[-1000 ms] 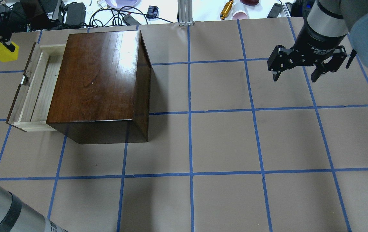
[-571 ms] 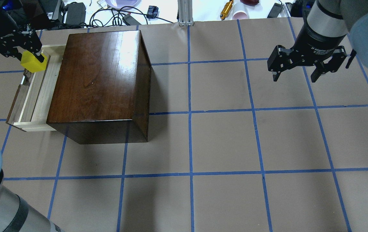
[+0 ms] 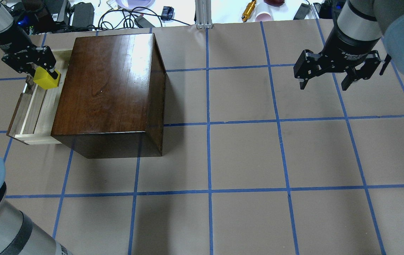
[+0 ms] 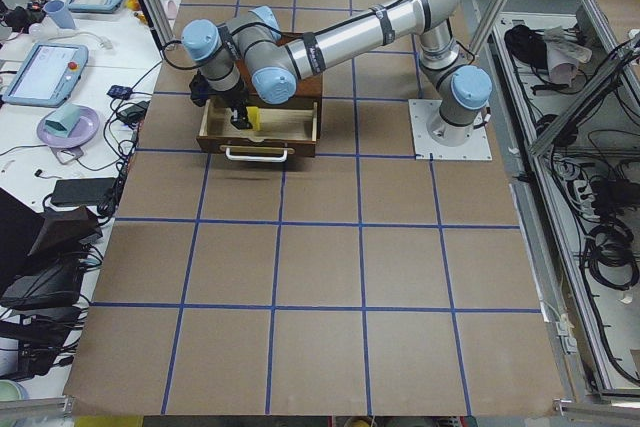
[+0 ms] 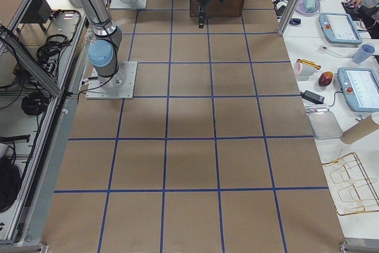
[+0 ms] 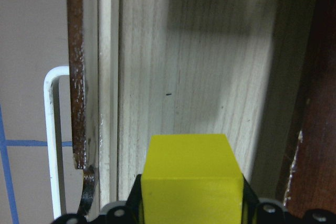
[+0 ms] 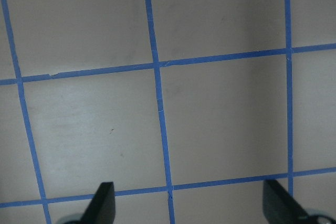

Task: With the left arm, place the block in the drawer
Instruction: 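Carry the yellow cube over the open drawer with the left gripper, then open the left gripper to drop the cube into the drawer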

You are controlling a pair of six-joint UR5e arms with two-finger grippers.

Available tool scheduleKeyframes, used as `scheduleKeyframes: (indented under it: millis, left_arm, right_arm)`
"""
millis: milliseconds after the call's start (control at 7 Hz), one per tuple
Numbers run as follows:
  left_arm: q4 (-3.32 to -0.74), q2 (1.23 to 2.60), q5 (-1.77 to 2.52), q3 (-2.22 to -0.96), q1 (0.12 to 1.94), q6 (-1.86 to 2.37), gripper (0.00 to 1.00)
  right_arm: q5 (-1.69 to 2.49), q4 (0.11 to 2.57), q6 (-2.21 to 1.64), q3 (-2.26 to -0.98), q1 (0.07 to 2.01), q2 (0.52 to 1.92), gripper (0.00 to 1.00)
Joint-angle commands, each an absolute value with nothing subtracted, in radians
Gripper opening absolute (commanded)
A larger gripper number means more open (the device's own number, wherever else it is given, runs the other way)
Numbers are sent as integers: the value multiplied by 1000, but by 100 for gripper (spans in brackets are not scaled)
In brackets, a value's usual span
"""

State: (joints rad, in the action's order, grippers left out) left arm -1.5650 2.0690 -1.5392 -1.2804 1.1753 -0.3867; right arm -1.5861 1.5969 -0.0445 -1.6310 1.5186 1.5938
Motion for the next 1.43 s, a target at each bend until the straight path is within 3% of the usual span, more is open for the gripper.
scheduleKeyframes:
  millis: [0,857,1286]
  left_arm:
    - [-1548,2063,-1537,-1307,1175,-394,99]
    - [-1558,1909,-1559,-1261,1245,-379,100]
    - [-1614,1826,-1565,-1278,1400,-146,100]
  right_arm:
    - [-1586,1597,-44,-1631,1519,1594,100]
    - [-1586,1597,-44,-1631,1519,1594,100]
    - [-1586,1597,-44,-1632,1519,1594,100]
